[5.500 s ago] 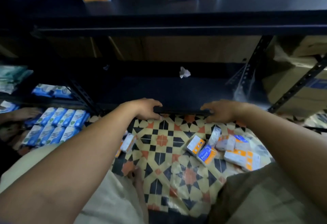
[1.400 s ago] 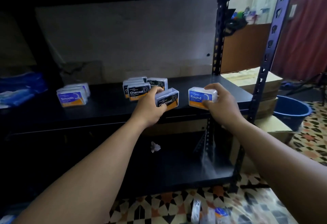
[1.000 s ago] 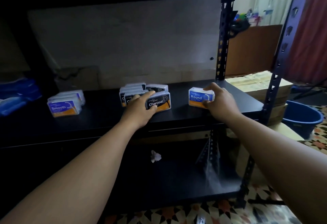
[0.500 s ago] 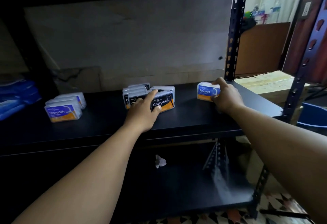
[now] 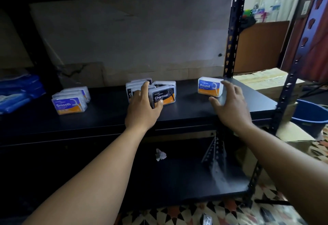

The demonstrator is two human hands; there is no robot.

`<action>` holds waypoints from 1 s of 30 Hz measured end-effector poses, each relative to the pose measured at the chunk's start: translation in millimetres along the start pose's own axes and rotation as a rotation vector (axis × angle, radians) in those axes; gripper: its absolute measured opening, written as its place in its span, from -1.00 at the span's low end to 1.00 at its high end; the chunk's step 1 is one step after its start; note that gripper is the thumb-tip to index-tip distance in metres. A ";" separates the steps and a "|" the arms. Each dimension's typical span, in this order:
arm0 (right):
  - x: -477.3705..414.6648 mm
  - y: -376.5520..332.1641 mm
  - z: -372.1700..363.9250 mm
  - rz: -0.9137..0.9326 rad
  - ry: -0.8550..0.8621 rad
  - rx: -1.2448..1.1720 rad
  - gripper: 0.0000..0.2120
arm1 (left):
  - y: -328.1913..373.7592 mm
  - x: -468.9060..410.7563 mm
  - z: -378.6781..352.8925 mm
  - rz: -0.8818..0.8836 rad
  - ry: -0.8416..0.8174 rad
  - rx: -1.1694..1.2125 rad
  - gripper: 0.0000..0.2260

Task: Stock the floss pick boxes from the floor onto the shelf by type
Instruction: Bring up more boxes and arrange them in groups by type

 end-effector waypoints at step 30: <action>264.7 97.7 -55.8 -0.231 -1.266 0.152 -0.54 | -74.2 234.1 -147.5 -0.028 -1.295 -0.398 -0.44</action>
Point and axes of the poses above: each hand's wrist, its own x-axis away from the middle knuckle, its own z-axis out of the back of the hand, y = z × x, the point moved 4 cm from there along -x, towards the middle knuckle, and after that the axes turned 10 degrees about z, right-handed, at the moved point
